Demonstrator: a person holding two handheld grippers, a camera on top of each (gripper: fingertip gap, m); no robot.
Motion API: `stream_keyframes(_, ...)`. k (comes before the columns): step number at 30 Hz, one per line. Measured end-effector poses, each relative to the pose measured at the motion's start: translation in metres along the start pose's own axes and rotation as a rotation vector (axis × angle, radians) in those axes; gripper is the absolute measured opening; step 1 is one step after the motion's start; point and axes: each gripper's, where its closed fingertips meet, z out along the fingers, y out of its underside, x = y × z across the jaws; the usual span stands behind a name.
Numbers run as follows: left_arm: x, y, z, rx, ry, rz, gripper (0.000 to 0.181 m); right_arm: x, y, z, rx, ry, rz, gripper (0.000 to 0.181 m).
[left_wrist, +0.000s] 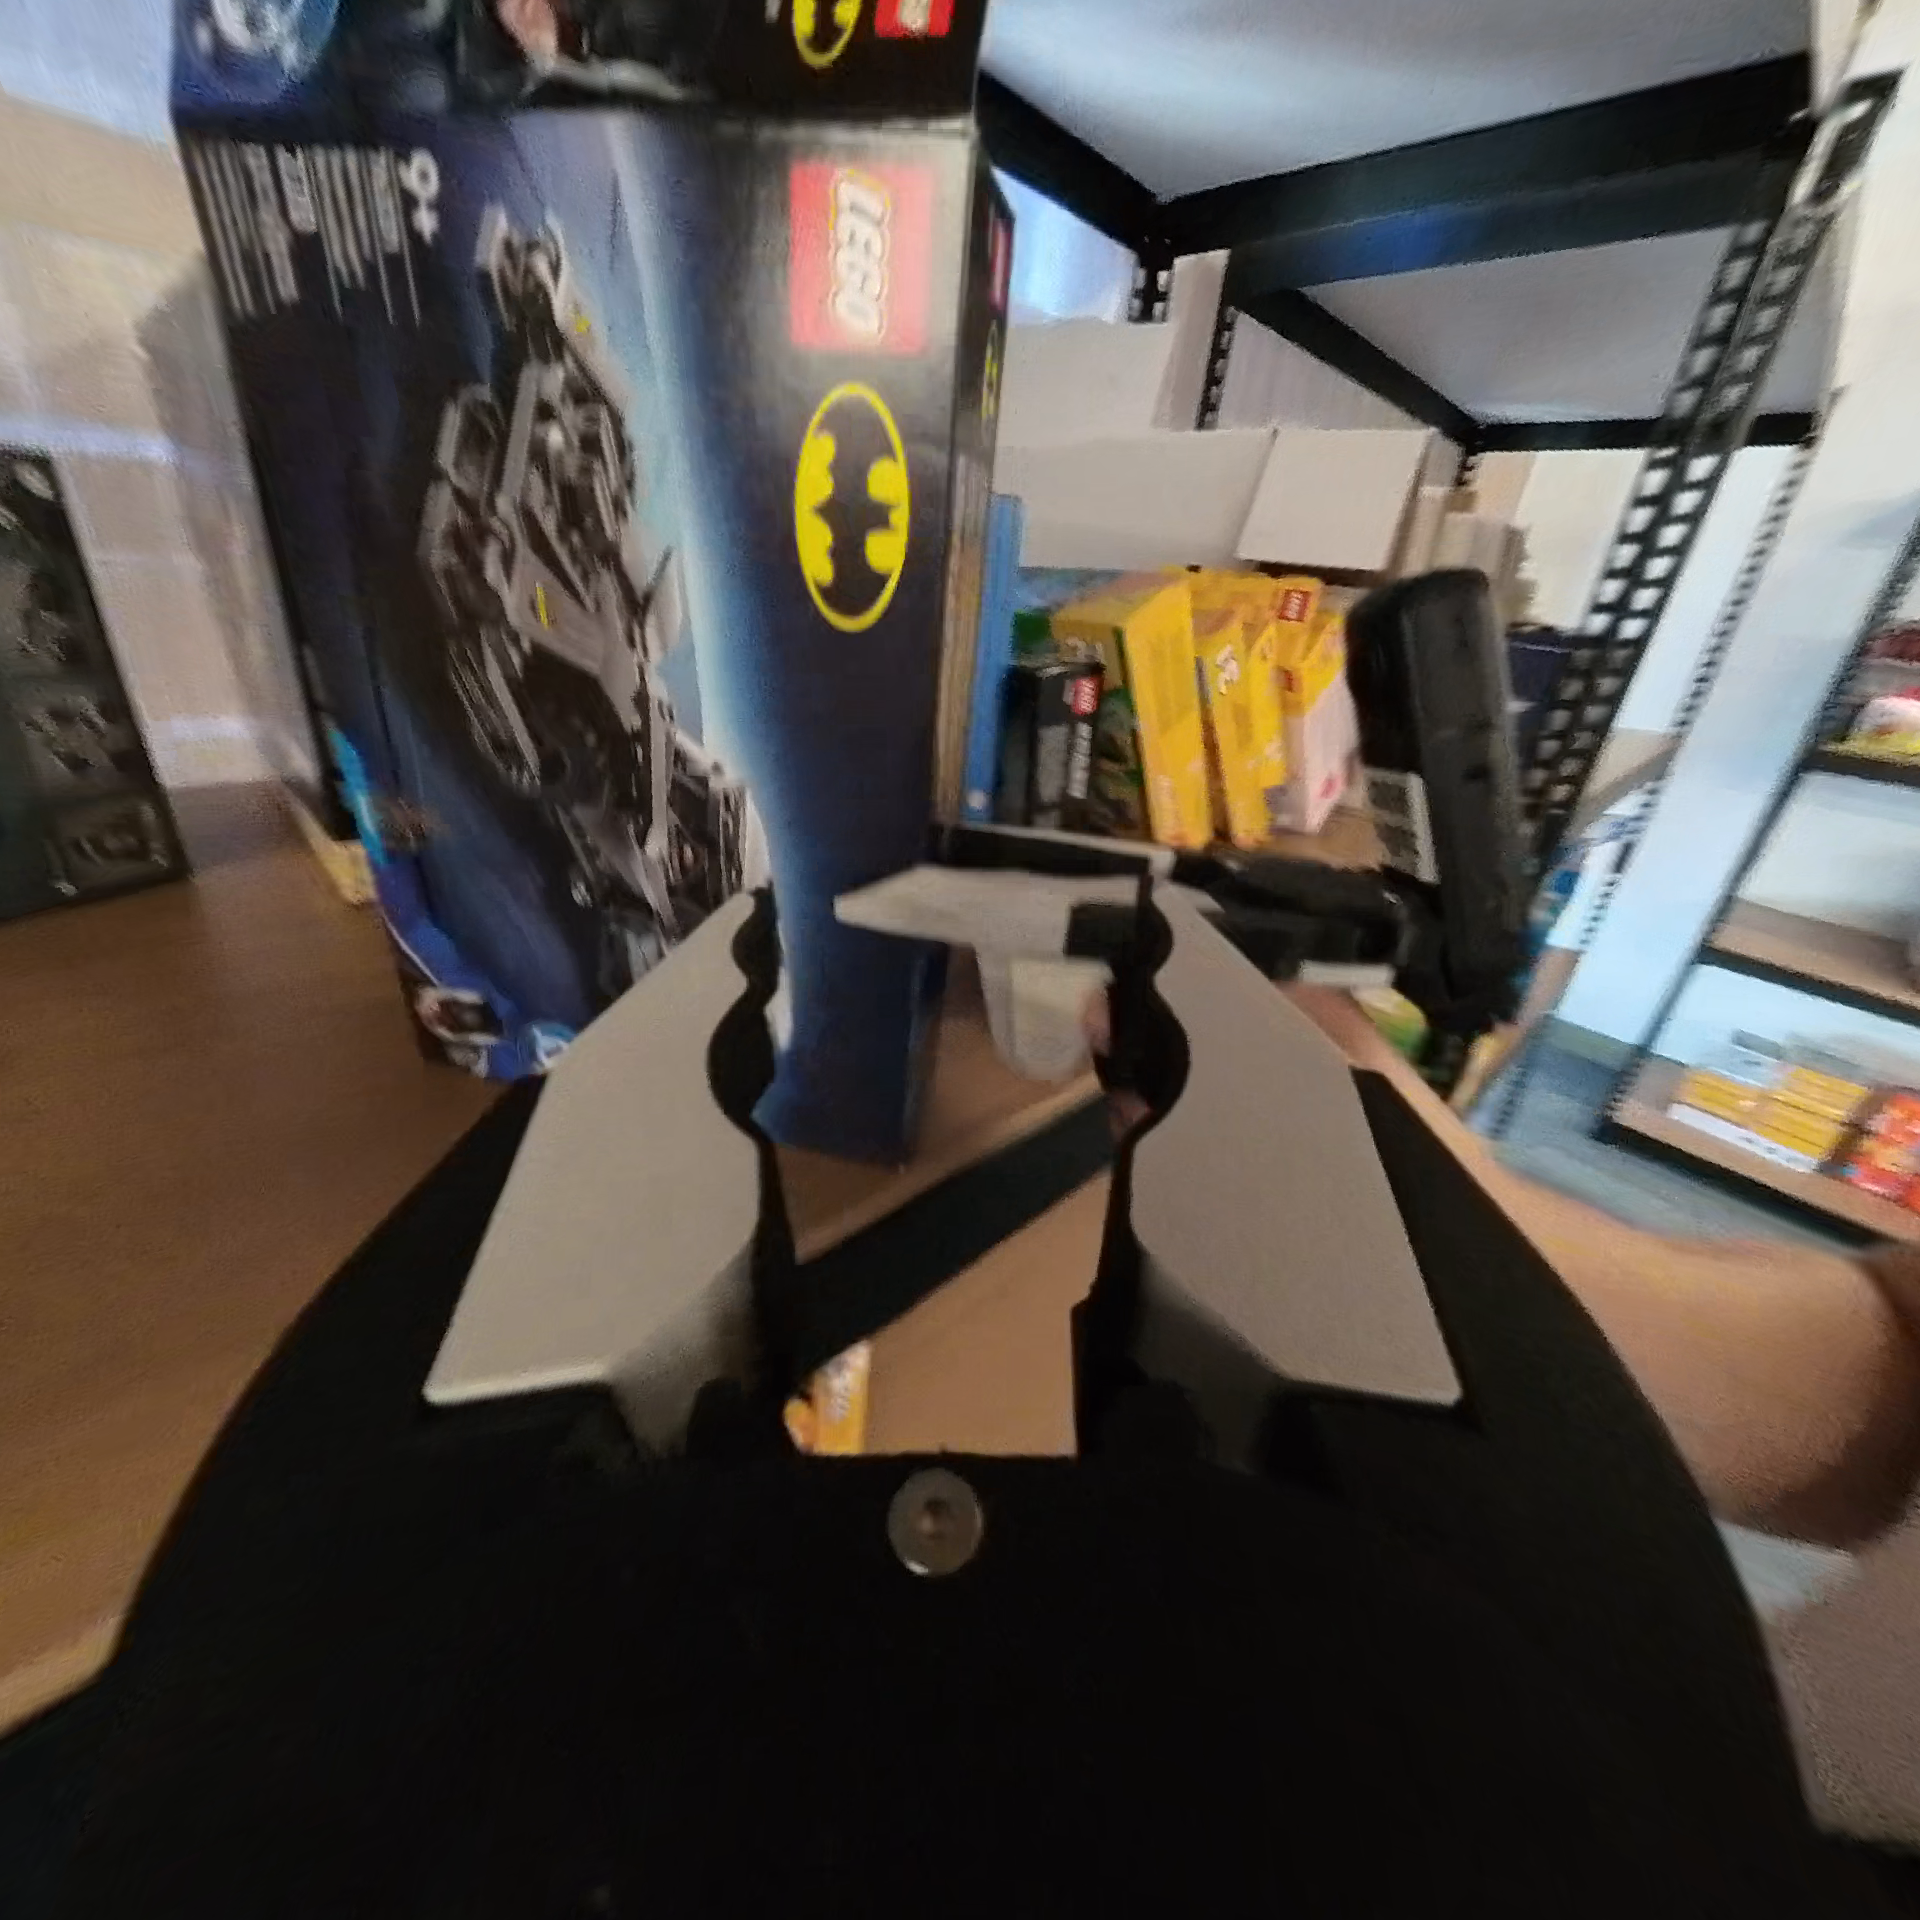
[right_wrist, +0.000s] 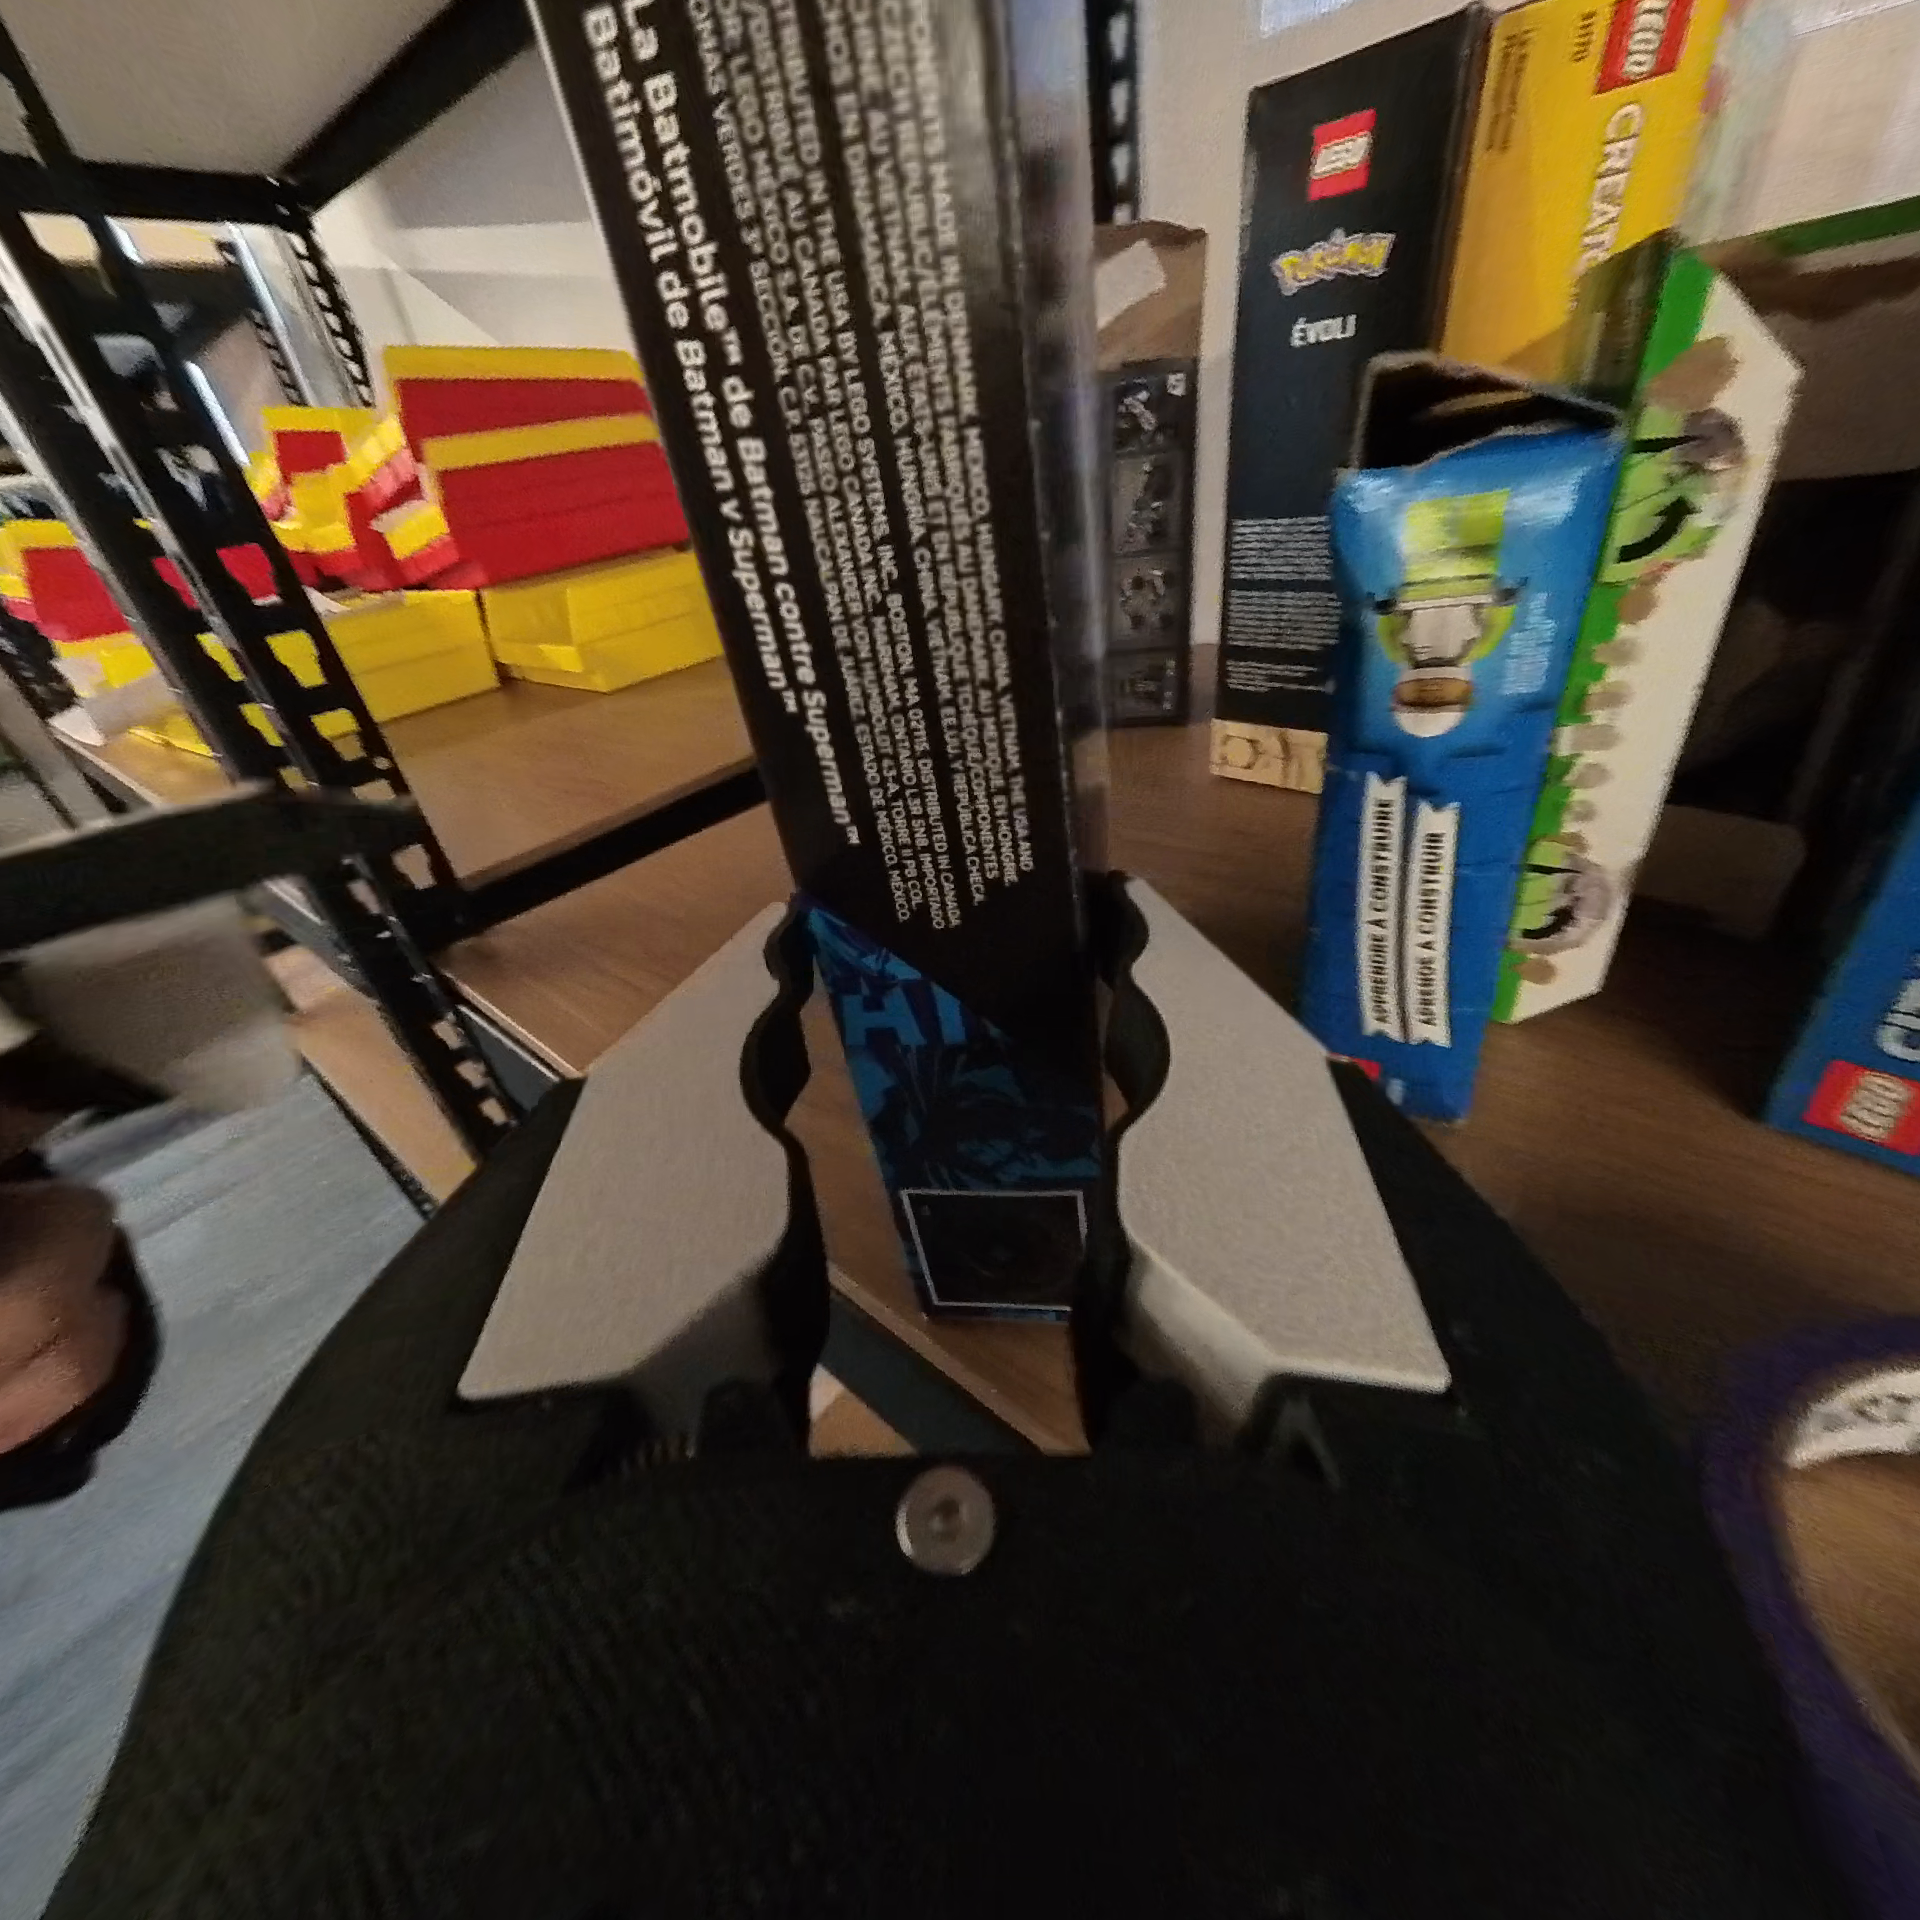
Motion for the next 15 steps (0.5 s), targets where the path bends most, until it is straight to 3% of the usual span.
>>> stream_keyframes(3,-0.017,-0.014,0.025,0.009,-0.136,0.094,0.092,-0.006,0.000,0.006,0.026,-0.036,0.047,0.057)
stream_keyframes(6,-0.030,-0.022,0.053,0.011,-0.233,0.128,0.103,-0.010,0.002,0.012,0.024,-0.082,0.084,0.060)
stream_keyframes(11,-0.044,-0.022,0.086,0.004,-0.313,0.107,0.105,-0.009,0.009,0.005,-0.030,-0.164,0.117,0.060)
stream_keyframes(15,-0.052,-0.009,0.097,-0.012,-0.314,0.070,0.095,0.001,0.015,-0.011,-0.062,-0.190,0.114,0.055)
